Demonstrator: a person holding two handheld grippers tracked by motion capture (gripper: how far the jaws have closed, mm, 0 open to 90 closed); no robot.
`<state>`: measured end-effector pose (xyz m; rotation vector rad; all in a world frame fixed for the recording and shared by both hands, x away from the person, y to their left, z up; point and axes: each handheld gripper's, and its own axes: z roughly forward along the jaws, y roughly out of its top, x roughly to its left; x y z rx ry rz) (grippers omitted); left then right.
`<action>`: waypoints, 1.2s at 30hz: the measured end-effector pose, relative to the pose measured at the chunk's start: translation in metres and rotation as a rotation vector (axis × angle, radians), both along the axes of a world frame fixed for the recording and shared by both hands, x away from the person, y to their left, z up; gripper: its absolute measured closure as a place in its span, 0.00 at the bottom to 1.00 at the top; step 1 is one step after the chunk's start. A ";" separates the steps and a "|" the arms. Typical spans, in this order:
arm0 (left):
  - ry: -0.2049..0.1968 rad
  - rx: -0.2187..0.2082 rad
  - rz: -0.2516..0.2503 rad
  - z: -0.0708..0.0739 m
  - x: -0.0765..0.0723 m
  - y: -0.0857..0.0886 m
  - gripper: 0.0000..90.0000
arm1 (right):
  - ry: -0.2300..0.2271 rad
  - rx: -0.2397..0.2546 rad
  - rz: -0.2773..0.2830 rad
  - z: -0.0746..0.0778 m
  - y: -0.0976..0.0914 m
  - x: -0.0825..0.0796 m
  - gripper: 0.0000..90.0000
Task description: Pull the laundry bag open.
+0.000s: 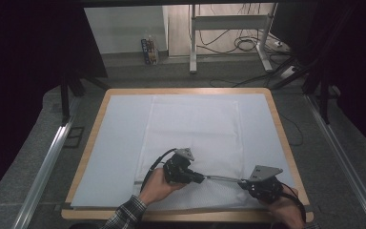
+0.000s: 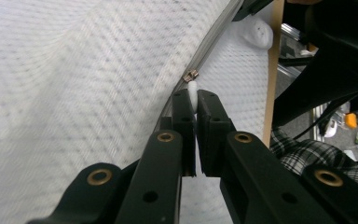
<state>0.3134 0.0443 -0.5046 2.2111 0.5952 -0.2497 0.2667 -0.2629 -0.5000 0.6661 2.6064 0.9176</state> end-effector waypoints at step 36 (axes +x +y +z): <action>0.017 0.008 0.061 -0.002 -0.012 0.042 0.97 | 0.000 -0.006 0.002 0.000 0.001 -0.001 0.94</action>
